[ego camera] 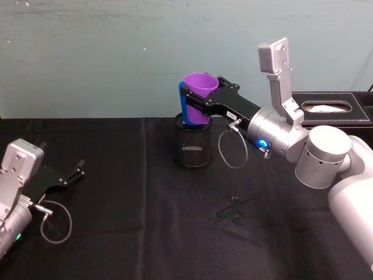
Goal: Pick up one cup with a gripper and tap it against the other cup.
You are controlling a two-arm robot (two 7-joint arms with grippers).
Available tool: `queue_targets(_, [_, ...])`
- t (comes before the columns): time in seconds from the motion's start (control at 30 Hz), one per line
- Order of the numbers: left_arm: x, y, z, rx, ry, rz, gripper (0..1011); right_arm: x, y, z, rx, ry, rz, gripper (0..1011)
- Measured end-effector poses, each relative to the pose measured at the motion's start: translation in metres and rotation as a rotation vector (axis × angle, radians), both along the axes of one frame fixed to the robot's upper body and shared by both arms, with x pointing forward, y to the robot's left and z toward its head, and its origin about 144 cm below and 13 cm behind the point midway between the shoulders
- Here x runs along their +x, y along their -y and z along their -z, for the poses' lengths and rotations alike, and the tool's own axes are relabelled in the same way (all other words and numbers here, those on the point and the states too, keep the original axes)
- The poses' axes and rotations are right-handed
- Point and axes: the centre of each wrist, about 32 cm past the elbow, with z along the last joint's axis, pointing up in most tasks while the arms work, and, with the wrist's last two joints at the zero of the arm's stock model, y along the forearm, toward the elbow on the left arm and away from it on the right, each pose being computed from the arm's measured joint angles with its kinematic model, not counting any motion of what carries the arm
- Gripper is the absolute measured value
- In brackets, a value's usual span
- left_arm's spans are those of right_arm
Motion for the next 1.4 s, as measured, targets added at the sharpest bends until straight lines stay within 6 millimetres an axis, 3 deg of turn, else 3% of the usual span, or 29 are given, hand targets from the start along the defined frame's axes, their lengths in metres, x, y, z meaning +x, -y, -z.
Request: queue_targets(1.4, [0.0, 0.0, 0.0, 0.0, 0.0, 0.0, 1000, 0.0, 0.0, 0.0, 0.0, 0.0, 0.0, 741])
